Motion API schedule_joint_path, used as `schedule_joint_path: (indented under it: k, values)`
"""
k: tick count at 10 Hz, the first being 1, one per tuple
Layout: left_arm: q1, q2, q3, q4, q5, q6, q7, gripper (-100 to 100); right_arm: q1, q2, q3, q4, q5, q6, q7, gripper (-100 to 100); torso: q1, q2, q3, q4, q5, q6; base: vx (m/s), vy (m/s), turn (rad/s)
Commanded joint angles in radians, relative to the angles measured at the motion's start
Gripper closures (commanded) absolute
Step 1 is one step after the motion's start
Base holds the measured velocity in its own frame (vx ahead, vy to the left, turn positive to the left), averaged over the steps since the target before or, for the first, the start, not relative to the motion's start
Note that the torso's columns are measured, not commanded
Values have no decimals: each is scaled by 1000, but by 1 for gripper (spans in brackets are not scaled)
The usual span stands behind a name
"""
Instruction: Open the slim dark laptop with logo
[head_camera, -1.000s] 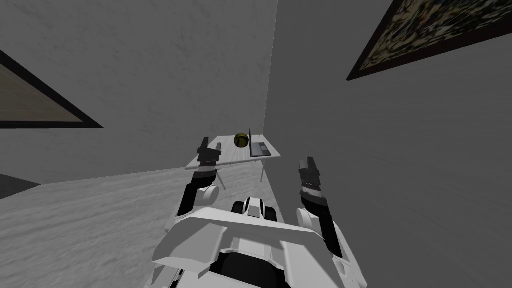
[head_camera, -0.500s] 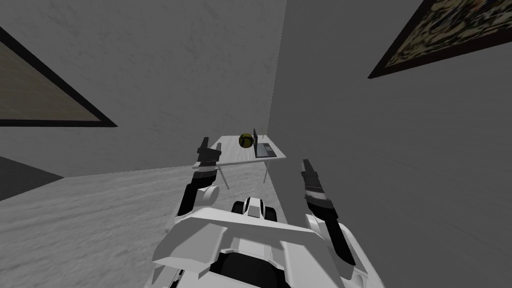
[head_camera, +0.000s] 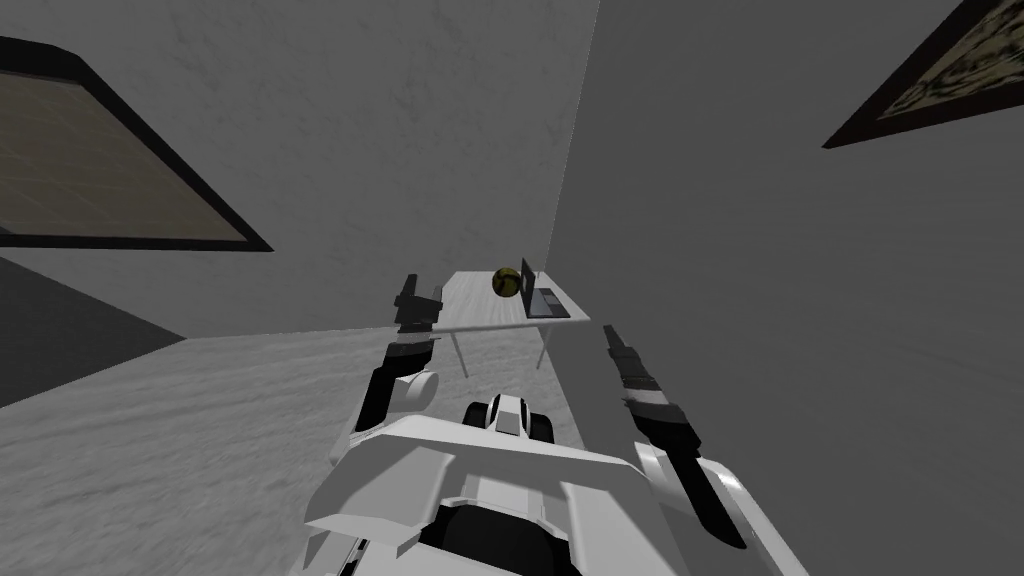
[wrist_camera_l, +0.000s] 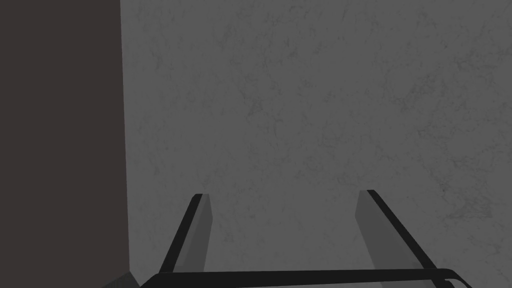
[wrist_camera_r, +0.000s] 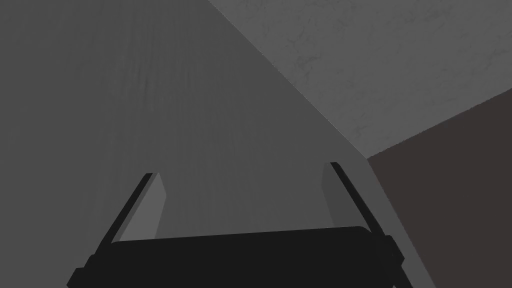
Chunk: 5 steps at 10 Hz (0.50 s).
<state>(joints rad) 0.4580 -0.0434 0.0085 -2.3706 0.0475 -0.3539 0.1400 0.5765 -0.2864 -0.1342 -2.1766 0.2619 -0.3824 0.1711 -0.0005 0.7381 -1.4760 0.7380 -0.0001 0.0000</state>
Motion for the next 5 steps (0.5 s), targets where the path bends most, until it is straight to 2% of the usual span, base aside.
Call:
schedule_joint_path:
  k: [1, 2, 5]
  values:
    - [0, 0, 0, 0, 0, 0, 0, 0, 30, -54, -47, 3, 81, 34, 33, -100, 0, 0, 0, 0, 0, 0, 34, 131, 139]
    - [0, 0, 0, 0, 0, 0, 0, 0, 30, -54, -47, 3, 91, 34, 33, -100, 0, -1, 0, 0, 0, 0, 22, 96, 31]
    - [0, 0, 0, 0, 0, 0, 0, 0, 62, -125, -109, 10, 188, 78, 69, -100, 1, 0, 0, 0, 0, 0, 17, 121, 118]
